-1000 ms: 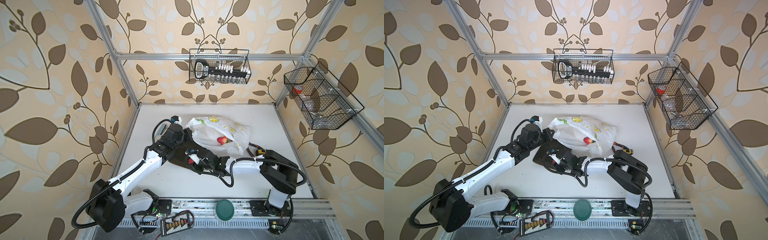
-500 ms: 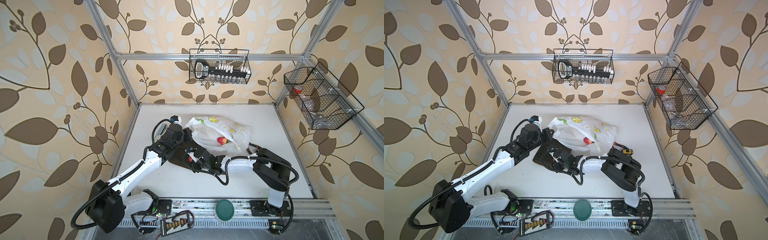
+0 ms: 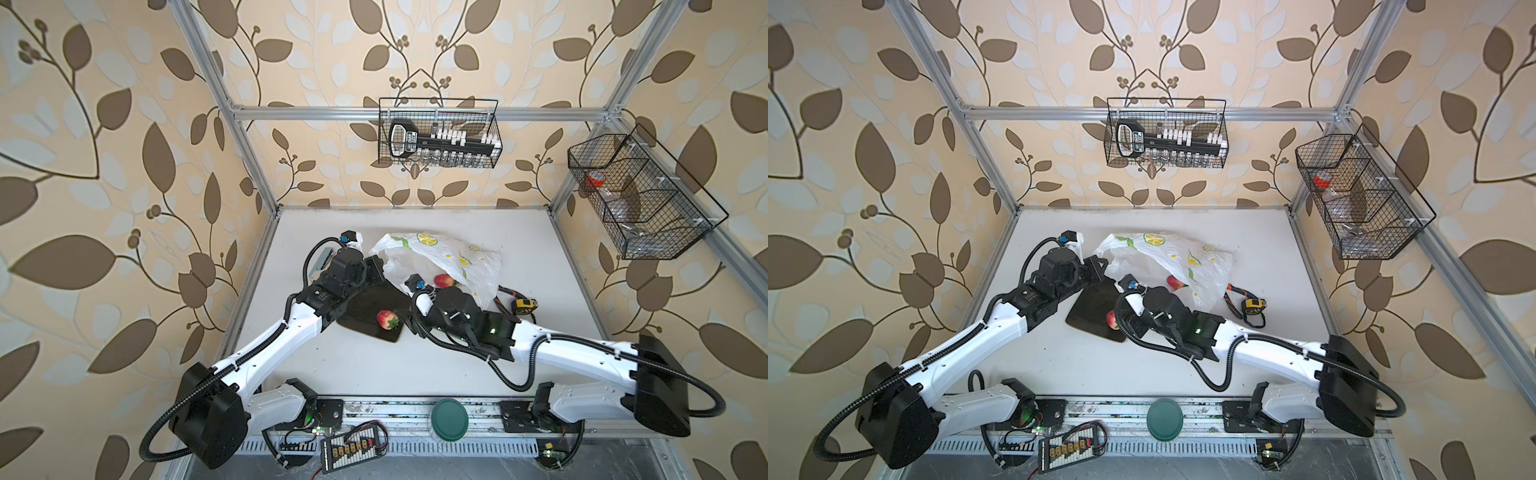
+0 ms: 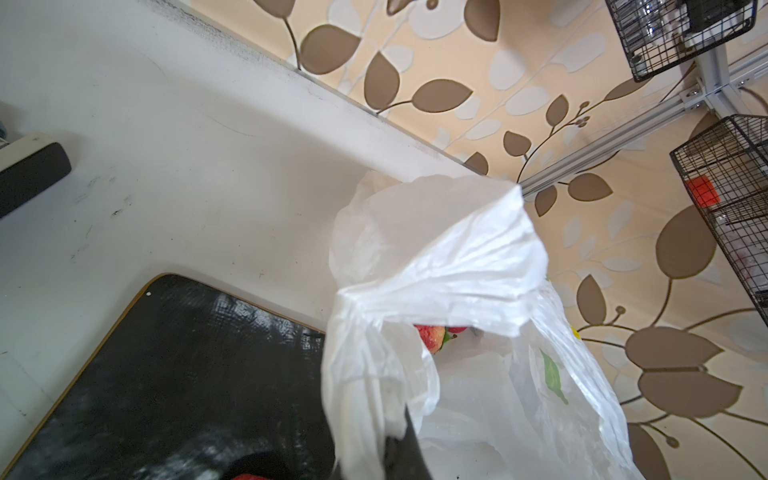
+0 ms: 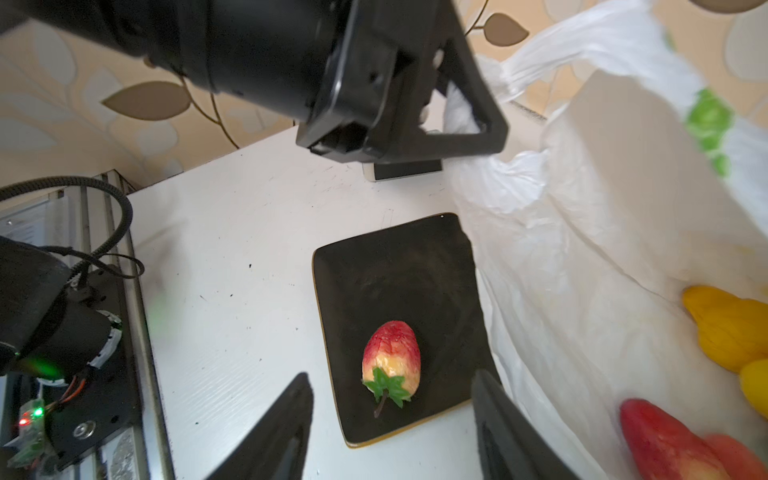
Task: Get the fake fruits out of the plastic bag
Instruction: 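Move the right gripper back into the bag toward the remaining fruits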
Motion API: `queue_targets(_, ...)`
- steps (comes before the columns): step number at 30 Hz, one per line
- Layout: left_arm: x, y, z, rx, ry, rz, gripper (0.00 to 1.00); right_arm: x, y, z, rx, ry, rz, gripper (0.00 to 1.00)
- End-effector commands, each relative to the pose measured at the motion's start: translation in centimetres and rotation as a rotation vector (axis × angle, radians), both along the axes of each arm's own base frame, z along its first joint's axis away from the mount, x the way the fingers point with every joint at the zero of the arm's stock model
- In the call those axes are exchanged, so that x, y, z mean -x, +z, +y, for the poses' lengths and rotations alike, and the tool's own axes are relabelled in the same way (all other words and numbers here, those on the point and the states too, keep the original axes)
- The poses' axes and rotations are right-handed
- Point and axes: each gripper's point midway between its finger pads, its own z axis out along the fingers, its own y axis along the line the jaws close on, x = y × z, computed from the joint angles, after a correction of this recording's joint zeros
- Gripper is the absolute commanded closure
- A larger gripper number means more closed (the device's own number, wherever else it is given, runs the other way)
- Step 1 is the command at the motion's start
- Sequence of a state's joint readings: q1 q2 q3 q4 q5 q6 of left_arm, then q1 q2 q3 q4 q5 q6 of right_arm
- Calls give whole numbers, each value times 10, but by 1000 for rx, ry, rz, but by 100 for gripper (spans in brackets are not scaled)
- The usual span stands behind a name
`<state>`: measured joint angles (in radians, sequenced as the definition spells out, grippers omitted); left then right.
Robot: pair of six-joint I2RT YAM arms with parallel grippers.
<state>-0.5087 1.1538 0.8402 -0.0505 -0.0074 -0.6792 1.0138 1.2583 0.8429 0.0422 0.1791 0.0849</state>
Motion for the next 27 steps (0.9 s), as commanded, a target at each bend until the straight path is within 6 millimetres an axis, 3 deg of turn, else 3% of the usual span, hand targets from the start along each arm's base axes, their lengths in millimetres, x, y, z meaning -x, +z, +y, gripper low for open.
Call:
queue_targets(1, 0, 31, 4, 14, -1, -82, 100, -15, -7, -42, 163, -69, -50, 49)
queue_targets(5, 3, 29, 3, 22, -13, -76, 100, -29, 3, -60, 264, -26, -160, 55)
queue_targets(9, 6, 26, 0, 37, -31, -63, 100, -49, -2, -55, 387, 1, -224, 57)
queue_targets(14, 9, 26, -1, 57, -38, -57, 100, -84, -30, -51, 532, -80, -224, 62)
queue_targets(19, 12, 31, -1, 59, -46, -62, 100, -121, -68, -76, 747, -209, -242, 65)
queue_targets(27, 21, 33, -1, 74, -67, -68, 100, -159, -95, -112, 819, -351, -132, 62)
